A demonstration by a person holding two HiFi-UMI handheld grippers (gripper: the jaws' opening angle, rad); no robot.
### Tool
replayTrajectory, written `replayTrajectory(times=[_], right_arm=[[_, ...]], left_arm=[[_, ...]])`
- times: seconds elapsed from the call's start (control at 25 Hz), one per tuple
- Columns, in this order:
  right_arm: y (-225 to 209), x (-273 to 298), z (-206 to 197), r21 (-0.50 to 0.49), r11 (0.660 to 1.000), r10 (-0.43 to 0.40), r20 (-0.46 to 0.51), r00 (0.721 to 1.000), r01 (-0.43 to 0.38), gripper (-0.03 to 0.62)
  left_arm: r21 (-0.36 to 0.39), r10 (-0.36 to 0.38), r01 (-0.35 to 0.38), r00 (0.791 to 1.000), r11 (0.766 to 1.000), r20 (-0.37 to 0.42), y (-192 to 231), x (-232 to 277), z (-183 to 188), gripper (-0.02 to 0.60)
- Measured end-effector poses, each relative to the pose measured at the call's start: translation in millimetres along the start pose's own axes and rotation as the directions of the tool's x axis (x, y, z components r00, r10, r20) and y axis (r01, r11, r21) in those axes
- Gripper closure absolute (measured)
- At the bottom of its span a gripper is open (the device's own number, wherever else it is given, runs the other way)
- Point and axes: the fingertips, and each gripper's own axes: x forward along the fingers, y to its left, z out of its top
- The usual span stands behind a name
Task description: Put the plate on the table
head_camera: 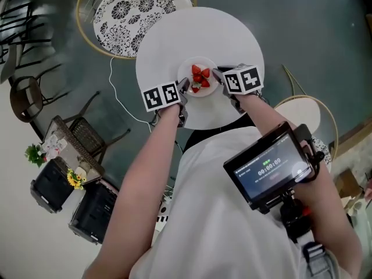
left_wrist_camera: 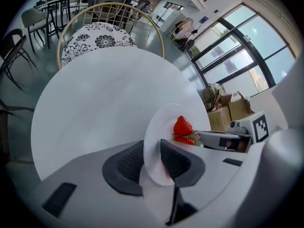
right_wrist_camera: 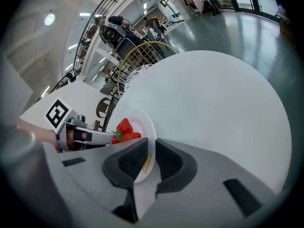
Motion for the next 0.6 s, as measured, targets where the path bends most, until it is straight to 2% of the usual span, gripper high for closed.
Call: replayTrajectory(times=[0.16, 0.32, 0.44, 0.6], right_arm=[[-3, 8, 0, -0.057, 0.998, -0.037, 0.012, 0.999, 0.037, 0.560], [-15, 30, 7, -0.120, 0.989, -0.081, 0.015, 0.997, 0.082, 0.557], [-16, 28, 11, -0.165, 0.980, -0.109, 0.029, 0.994, 0.112, 0.557], [-14, 30, 14, -0.224, 0.965, -0.134, 0.036, 0.990, 0.139, 0.553]], left_arm=[[-0.026, 0.046, -0.046, 0.999, 0.999, -0.018, 7, 6, 1, 0.488], [-0.014, 0.103, -0.103, 0.994, 0.995, -0.023, 22, 23, 11, 0.482], [0.025, 0.155, -0.154, 0.987, 0.988, -0.038, 24, 24, 11, 0.477], [0.127, 0.217, -0.208, 0.974, 0.970, -0.060, 27, 24, 9, 0.477]])
